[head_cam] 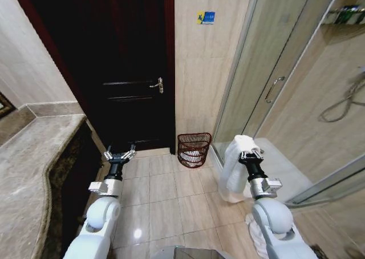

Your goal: Discard the used towel into the hamper.

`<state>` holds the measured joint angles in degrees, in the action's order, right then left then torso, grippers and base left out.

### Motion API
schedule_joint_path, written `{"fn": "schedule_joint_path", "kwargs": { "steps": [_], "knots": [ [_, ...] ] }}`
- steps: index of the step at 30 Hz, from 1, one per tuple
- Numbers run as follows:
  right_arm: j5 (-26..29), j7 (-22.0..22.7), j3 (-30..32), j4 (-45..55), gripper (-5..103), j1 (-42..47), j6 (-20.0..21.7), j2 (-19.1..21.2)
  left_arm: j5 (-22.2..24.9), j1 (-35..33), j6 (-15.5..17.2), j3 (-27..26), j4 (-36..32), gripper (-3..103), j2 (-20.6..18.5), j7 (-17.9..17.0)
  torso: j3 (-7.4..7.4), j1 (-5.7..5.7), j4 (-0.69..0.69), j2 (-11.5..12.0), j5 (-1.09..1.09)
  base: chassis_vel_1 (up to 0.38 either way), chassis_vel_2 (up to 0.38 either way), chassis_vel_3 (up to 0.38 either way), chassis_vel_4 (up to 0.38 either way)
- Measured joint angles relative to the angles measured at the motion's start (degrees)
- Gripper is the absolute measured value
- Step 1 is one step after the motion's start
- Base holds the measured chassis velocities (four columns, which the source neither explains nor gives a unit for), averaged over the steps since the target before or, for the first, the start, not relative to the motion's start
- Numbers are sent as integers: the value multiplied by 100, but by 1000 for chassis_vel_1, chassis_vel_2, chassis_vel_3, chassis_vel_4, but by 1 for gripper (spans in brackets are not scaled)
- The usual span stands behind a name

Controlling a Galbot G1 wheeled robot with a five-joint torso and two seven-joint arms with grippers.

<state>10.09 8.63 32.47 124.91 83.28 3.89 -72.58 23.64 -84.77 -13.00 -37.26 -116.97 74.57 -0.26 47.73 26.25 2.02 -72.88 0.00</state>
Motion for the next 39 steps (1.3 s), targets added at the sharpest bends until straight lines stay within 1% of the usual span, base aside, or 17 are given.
{"fn": "schedule_joint_path", "kwargs": {
  "steps": [11, 17, 24, 39],
  "knots": [
    [0, -14, -38, -75, 8, -65, -9, -35, 0, 7, 0, -4, 15, 100, 4, 11, 1, 2, 1, 2, 1, -70, 84, 74, -91],
    [2, -11, -61, -120, 8, -123, -18, -46, -23, 3, -75, -3, 36, 100, 17, 1, 1, 1, 1, 1, 0, -69, 72, 86, -72],
    [4, -8, -64, -147, 8, -145, -20, -57, -28, -16, -90, -8, 26, 100, 16, 11, 1, 2, 0, 1, 0, -83, 74, 80, -87],
    [28, 74, -87, -257, 8, -246, -50, -58, -49, 34, 5, -2, 16, 100, 46, 29, 0, 1, 0, 1, 1, -98, 98, 96, -104]
  ]
}}
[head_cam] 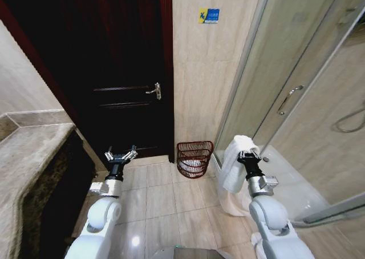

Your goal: Discard the used towel into the hamper.

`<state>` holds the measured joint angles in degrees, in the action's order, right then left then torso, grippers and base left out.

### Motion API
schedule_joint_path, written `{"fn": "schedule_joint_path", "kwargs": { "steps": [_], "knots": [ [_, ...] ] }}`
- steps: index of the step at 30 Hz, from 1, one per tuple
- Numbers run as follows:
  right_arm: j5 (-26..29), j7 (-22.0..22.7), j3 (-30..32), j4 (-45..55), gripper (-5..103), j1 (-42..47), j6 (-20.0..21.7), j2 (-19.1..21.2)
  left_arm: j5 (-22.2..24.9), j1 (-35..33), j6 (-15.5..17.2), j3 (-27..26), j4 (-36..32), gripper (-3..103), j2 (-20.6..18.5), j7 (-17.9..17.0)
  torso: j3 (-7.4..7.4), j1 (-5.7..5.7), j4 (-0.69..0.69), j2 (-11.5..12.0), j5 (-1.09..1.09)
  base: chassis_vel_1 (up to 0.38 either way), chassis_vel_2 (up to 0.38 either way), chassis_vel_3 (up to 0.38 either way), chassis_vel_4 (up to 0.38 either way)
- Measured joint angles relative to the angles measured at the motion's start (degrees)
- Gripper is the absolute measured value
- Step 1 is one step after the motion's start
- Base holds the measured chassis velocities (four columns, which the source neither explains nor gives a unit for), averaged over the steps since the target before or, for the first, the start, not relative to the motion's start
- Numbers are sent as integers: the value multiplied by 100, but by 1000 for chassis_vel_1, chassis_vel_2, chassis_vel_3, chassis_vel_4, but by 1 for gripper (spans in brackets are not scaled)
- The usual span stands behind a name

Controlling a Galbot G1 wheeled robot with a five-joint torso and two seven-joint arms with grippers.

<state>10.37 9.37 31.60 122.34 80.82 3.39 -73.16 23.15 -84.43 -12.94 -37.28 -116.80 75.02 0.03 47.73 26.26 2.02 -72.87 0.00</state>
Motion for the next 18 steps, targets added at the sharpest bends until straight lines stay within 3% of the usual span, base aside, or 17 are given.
{"fn": "schedule_joint_path", "kwargs": {
  "steps": [7, 11, 15, 16, 18],
  "knots": [
    [207, 76, -43, 73, 8, -72, 38, -28, -9, 12, 35, -1, 42, 100, 28, 2, 1, 4, -1, 1, -1, -78, 91, 77, -88],
    [559, 156, -34, 83, 8, -353, 167, 241, -50, 23, 36, -22, 89, 100, 78, 1, 1, 1, -1, 0, -2, -16, 5, 11, -13],
    [1287, 580, -100, 362, 8, -933, 587, 613, -77, 28, 33, -85, 123, 100, 110, 67, 0, -2, -1, -1, -2, 0, 0, 0, 0],
    [1794, 890, -180, 595, 8, -1385, 830, 832, -103, 25, 35, -106, 124, 100, 120, 93, -1, -2, 2, -2, 0, 0, 0, 0, 0],
    [1956, 974, -206, 651, 8, -1536, 891, 904, -115, 26, 42, -114, 124, 100, 128, 97, -1, -2, 2, -1, 1, 0, 0, 0, 0]
  ]
}}
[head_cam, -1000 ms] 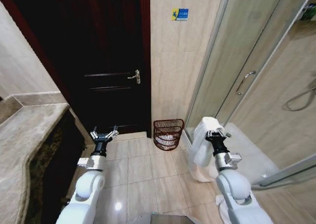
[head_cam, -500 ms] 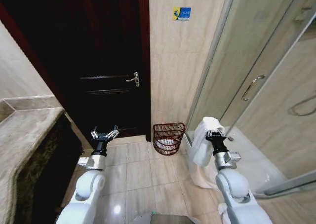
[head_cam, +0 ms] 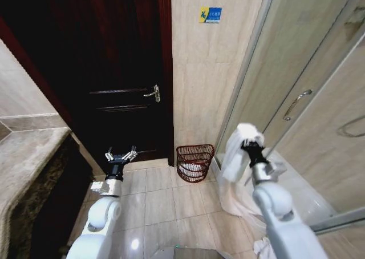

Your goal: Discard the used towel into the hamper.

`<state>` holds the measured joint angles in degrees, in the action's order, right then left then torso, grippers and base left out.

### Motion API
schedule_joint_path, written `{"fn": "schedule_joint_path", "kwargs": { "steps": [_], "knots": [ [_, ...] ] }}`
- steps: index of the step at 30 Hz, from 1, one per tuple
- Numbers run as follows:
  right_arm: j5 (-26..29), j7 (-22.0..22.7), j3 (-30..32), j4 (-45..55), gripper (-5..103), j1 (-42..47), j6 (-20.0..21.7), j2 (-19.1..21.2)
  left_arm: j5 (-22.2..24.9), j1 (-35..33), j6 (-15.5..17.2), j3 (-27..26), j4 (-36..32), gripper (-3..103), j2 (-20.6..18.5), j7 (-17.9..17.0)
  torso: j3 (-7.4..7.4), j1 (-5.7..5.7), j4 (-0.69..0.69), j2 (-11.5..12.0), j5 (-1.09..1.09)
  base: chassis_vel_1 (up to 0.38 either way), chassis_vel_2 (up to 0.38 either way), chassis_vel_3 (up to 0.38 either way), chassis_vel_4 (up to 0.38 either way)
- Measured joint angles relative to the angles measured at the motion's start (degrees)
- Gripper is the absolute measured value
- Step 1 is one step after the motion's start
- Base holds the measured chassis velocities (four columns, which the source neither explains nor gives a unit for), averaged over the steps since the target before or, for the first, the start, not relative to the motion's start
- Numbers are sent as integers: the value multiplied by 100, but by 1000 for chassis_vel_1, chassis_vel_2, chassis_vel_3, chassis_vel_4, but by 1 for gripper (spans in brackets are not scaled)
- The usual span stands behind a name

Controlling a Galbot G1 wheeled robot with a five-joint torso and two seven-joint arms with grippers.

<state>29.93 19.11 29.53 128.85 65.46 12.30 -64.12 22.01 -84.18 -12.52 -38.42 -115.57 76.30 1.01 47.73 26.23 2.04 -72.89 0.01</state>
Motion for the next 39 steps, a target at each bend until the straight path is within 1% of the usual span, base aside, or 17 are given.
{"fn": "schedule_joint_path", "kwargs": {
  "steps": [2, 3, 6, 8, 9, 12, 14, 16, 17, 19, 21, 25, 30, 33, 35, 37, 39],
  "knots": [
    [568, 201, -107, -65, 8, -718, 121, 296, -8, 26, 152, -63, -64, 100, 57, 24, 1, 1, -2, 0, -2, 0, 0, 0, 0],
    [568, 201, -107, -65, 8, -718, 121, 296, -8, 26, 152, -63, -64, 100, 57, 24, 1, 1, -2, 0, -2, 0, 0, 0, 0],
    [1053, 129, -241, -655, 8, -1945, 155, 646, -14, 106, 405, -362, -251, 100, 305, 86, 2, 4, -1, 1, -5, 0, 0, 0, 0],
    [1169, 69, -242, -775, 8, -2234, 174, 724, -17, 106, 414, -440, -283, 100, 348, 113, 2, 4, 1, 1, -4, 0, 0, 0, 0],
    [1392, 6, -241, -968, 8, -2708, 230, 873, -21, 78, 386, -570, -321, 100, 394, 185, 1, 4, 1, 1, -1, 0, 0, 0, 0],
    [1703, -43, -232, -1171, 8, -3128, 290, 1094, -98, 18, 222, -677, -300, 100, 419, 234, 2, 4, 1, 1, -3, 0, 0, 0, 0],
    [2076, -84, -262, -1447, 8, -3565, 325, 1397, -231, -57, 35, -761, -279, 100, 502, 331, 2, 4, -3, 1, -3, 0, 0, 0, 0],
    [2110, -91, -274, -1481, 8, -3625, 328, 1428, -239, -69, 21, -765, -284, 100, 521, 348, 2, 3, -4, 1, -4, 0, 0, 0, 0],
    [2293, -117, -413, -1713, 8, -4035, 332, 1602, -253, -108, -9, -754, -323, 100, 628, 383, 1, 2, -4, 1, -3, 0, 0, 0, 0],
    [2369, -119, -493, -1817, 8, -4252, 343, 1657, -267, -109, -25, -730, -328, 100, 680, 385, 2, 2, -4, 1, -6, 0, 0, 0, 0],
    [2713, 25, -1106, -2311, 8, -5464, 500, 1760, -420, -83, -31, -604, -320, 100, 979, 385, 1, 2, -1, 1, 1, 0, 0, 0, 0],
    [2971, 239, -1843, -2990, 8, -6686, 652, 1679, -533, -171, 76, -412, -371, 100, 1101, 227, 2, 4, 1, 2, -4, 0, 0, 0, 0],
    [3140, 294, -2450, -3646, 8, -7761, 708, 1522, -510, -272, 117, -276, -461, 100, 981, 24, 0, 2, -3, 1, 3, 0, 0, 0, 0],
    [3159, 263, -2815, -4262, 8, -8389, 711, 1240, -413, -290, 107, -285, -497, 100, 926, -8, 1, 2, -2, 1, -2, 0, 0, 0, 0],
    [3127, 180, -3064, -4852, 8, -8896, 711, 902, -300, -327, 57, -300, -493, 100, 825, -12, 1, 3, -1, 1, -2, 0, 0, 0, 0],
    [3108, 162, -3121, -5004, 8, -9023, 706, 808, -285, -343, 47, -310, -484, 100, 789, -11, 1, 3, -1, 1, -1, 0, 0, 0, 0],
    [2926, 58, -3353, -5722, 8, -9587, 652, 339, -192, -385, 32, -343, -414, 100, 617, 22, 2, 3, -1, 2, 0, 0, 0, 0, 0]
  ]
}}
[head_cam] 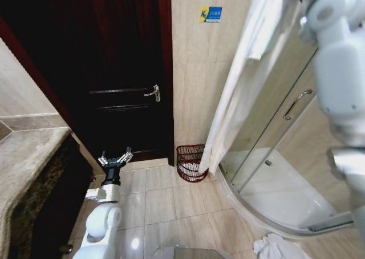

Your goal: Discard the used towel into the hamper.

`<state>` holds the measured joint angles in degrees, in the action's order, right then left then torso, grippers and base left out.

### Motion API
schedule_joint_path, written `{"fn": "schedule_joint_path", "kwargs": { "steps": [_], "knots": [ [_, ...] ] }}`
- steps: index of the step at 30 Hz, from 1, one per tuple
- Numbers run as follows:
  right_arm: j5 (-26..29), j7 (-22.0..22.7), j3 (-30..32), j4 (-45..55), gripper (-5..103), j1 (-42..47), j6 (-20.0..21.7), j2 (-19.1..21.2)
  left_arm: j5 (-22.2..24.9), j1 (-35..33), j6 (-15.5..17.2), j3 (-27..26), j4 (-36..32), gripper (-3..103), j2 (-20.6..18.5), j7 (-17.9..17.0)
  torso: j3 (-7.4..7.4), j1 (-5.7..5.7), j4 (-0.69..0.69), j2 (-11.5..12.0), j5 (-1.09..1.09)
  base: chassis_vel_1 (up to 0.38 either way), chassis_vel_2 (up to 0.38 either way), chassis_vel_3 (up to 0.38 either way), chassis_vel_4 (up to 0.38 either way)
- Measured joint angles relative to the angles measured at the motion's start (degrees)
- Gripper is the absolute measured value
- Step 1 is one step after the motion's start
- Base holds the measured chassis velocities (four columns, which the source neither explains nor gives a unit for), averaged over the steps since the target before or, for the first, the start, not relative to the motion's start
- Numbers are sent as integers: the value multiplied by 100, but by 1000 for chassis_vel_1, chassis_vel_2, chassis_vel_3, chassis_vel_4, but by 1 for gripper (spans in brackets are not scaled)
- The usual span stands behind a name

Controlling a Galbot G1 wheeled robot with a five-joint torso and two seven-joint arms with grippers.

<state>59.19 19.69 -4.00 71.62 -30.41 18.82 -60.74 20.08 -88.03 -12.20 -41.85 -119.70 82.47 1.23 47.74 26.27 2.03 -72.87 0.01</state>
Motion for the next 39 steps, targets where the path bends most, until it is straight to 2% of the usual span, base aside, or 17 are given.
{"fn": "schedule_joint_path", "kwargs": {
  "steps": [1, 2, 6, 9, 11, 19, 28, 39],
  "knots": [
    [-97, -59, -73, -309, 8, -197, -45, -166, 32, 2, -10, -13, 35, 100, -46, 16, 0, 0, 3, 0, 6, 0, 0, 0, 0],
    [-97, -59, -73, -309, 8, -197, -45, -166, 32, 2, -10, -13, 35, 100, -46, 16, 0, 0, 3, 0, 6, 0, 0, 0, 0],
    [-348, -219, -288, -1422, 8, -850, -171, -726, 87, 3, -70, -14, 142, 100, -27, 74, 0, 0, 0, 0, -2, 0, 0, 0, 0],
    [-423, -321, -314, -1801, 8, -1087, -212, -934, 105, -10, -104, 1, 164, 100, 22, 99, 0, 1, 0, 0, -1, 0, 0, 0, 0],
    [-617, -563, -321, -2408, 8, -1409, -359, -1231, 228, -32, -160, 43, 171, 100, 72, 117, -1, -1, -3, -1, 1, 0, 0, 0, 0],
    [-1113, -1010, -79, -3326, 8, -1616, -603, -1805, 273, -95, -231, 1, 43, 100, 203, 133, -1, -1, 2, -1, 2, 0, 0, 0, 0],
    [-1227, -997, 107, -2935, 8, -876, -668, -1742, 341, -205, -298, -160, -11, 100, 187, 165, 0, 0, -3, 0, -3, 0, 0, 0, 0],
    [-1106, -542, 86, -1971, 8, 27, -635, -1652, 366, -200, -341, -170, -54, 100, 214, 184, 0, -1, 1, 0, -1, 0, 0, 0, 0]
  ]
}}
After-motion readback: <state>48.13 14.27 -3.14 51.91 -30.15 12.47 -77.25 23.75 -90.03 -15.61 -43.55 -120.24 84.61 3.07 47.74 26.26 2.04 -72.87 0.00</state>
